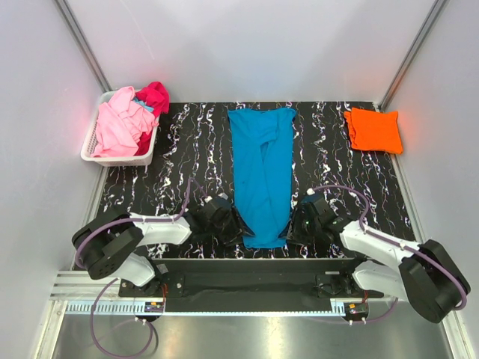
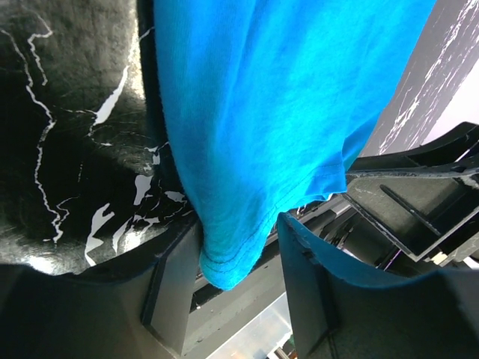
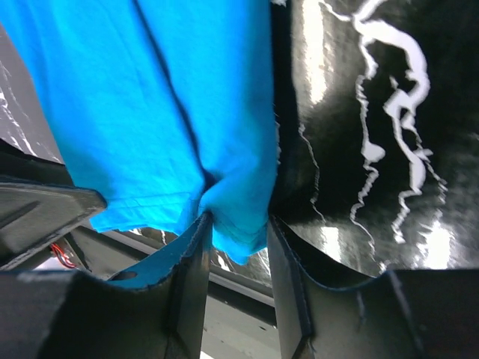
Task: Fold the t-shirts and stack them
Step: Fold the tshirt
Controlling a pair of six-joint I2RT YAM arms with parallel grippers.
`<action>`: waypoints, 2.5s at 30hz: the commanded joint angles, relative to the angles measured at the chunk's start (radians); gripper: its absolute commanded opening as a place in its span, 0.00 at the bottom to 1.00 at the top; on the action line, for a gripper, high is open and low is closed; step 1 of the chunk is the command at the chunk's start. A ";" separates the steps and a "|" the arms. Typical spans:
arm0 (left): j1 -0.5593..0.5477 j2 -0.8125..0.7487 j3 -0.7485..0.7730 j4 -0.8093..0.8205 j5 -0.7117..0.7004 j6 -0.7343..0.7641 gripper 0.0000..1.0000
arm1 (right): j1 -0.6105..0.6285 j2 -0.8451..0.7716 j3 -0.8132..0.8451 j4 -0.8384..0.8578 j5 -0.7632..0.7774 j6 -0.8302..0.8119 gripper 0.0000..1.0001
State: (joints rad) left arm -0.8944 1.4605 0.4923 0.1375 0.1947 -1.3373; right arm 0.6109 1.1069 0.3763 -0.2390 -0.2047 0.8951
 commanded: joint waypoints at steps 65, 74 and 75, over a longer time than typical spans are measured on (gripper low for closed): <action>-0.057 -0.249 0.014 -0.283 -0.136 0.108 0.00 | 0.092 -0.200 0.187 -0.416 0.156 0.032 0.00; -0.026 -0.190 0.206 -0.435 -0.236 0.176 0.00 | 0.092 -0.084 0.375 -0.437 0.300 -0.097 0.00; -0.014 -0.181 0.216 -0.441 -0.241 0.181 0.00 | 0.092 -0.050 0.419 -0.437 0.336 -0.113 0.00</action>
State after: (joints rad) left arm -0.9382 1.2533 0.6483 -0.2394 0.0315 -1.2060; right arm 0.6987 1.0058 0.6907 -0.6617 0.0010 0.8684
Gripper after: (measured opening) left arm 0.046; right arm 0.018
